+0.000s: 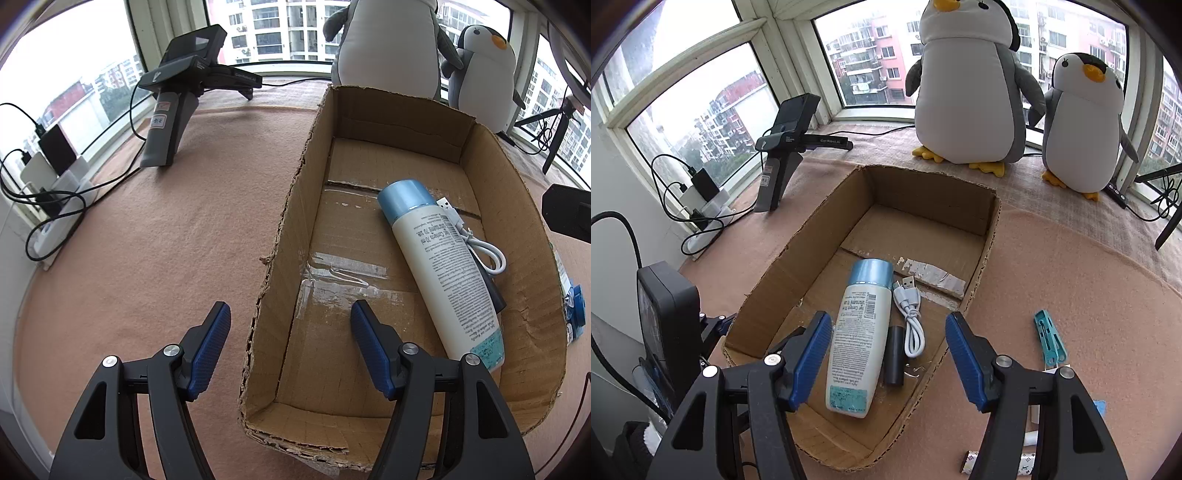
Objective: Organize rigid objects
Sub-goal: 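Carry the black cylinder into the box and open the right gripper, then move the right gripper to the white charger and grasp it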
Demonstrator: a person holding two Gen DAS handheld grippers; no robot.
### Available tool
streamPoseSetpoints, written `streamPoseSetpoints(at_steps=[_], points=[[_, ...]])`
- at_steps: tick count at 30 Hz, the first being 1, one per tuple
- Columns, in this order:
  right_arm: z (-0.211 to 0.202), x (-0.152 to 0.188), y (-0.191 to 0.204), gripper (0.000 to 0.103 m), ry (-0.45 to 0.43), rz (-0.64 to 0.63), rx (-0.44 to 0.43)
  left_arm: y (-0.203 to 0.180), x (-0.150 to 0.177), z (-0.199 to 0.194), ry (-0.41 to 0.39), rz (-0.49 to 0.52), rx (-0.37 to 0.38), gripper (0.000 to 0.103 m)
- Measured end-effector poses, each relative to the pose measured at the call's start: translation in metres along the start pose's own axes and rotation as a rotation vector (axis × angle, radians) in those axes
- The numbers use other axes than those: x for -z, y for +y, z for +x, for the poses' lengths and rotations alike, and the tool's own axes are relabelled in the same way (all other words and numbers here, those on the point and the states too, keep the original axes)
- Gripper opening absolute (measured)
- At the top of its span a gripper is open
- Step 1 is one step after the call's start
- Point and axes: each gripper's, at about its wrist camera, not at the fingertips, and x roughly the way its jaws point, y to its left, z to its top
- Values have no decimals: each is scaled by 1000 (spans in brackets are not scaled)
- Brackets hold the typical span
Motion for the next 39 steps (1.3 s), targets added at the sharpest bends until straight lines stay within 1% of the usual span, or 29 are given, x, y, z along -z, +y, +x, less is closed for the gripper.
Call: streamPoseSetpoints(at_steps=[9,17,23,27,33,39], points=[[-14,2,-14,60,-16,23,12,0,0,0,0,0,1,68],[-26,11,-50,60,-10,54,67,1,0,0,0,-2,4,68],[-30,27,-90,60,29,87,135,1,0,0,0,-2,5,68],[-30,36,-109,60,54,107,162,1,0,0,0,-1,4,68],[-22,45,-118,60,107,79,188,1,0,0,0,0,5,68],[-10,51,-119,60,156,58,196,1,-1,1,0,0,7,68]])
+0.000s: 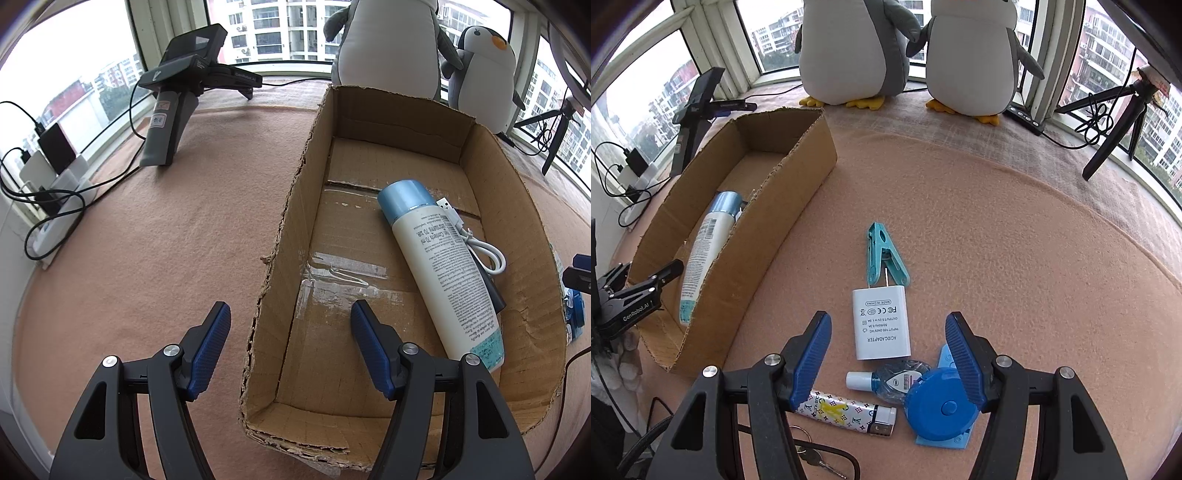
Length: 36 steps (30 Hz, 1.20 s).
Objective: Organize rigid objects
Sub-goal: 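Move the right gripper to the white charger and grasp it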
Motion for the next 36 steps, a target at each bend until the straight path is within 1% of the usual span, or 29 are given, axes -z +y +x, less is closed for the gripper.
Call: streamPoseSetpoints(at_steps=[7,15,17,19,23,24,26,28,36], points=[[12,-2,6,60,39,-25,6,0,0,0,0,1,0,68],[25,-6,13,60,84,-59,39,0,0,0,0,1,1,68],[28,-6,13,58,92,-61,46,0,0,0,0,2,1,68],[31,-7,12,52,101,-61,50,0,0,0,0,2,1,68],[34,-7,10,45,116,-64,60,0,0,0,-1,4,2,68],[35,-7,10,41,120,-65,62,0,0,0,-1,4,2,68],[35,-7,9,39,119,-64,62,0,0,0,-1,5,2,68],[34,-6,9,32,118,-62,60,0,0,0,-1,5,1,68],[25,0,0,32,98,-17,44,-1,0,0,-1,7,2,68]])
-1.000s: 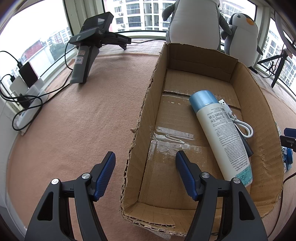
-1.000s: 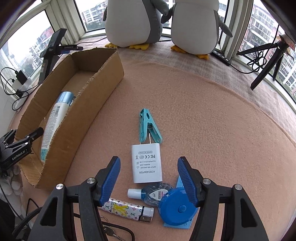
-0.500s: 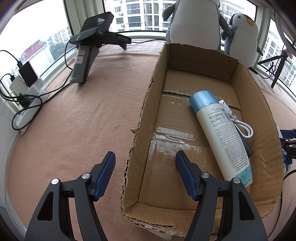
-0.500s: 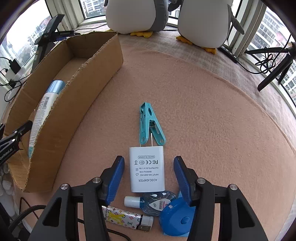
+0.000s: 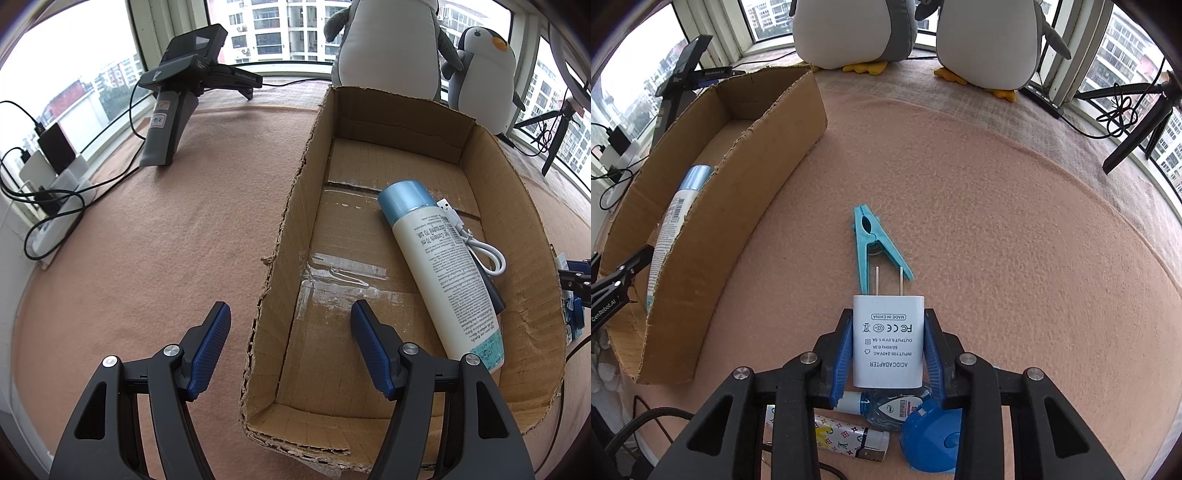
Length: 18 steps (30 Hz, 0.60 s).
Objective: Organize rigid objects
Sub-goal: 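Move the right gripper to the white charger and grasp it, then carry the white charger into the cardboard box and open the right gripper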
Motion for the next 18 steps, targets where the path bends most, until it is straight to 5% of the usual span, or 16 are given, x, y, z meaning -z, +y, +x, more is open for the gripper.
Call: streamPoseSetpoints(at_steps=[18], points=[[-48,-12,0,32,-138,72,-32,0,0,0,-1,-1,5,68]])
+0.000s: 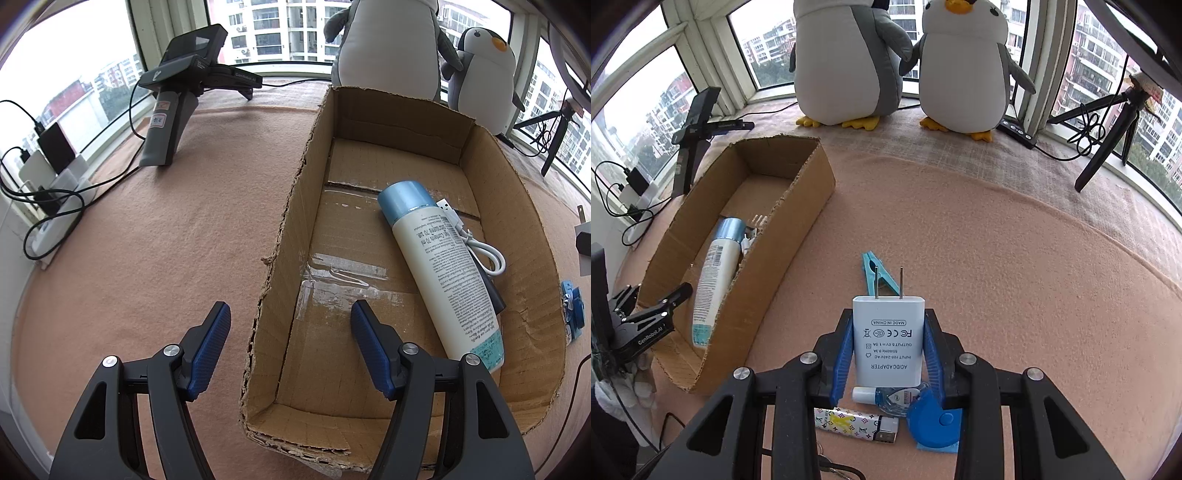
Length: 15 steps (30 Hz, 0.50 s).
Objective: Organize rigid objects
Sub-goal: 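Carry the white charger into the cardboard box and open the right gripper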
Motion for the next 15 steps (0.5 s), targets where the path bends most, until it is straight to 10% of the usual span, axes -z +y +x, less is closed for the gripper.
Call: streamPoseSetpoints(at_steps=[15], points=[[-2,-37,70,32,-71,-49,-92,0,0,0,0,1,3,68]])
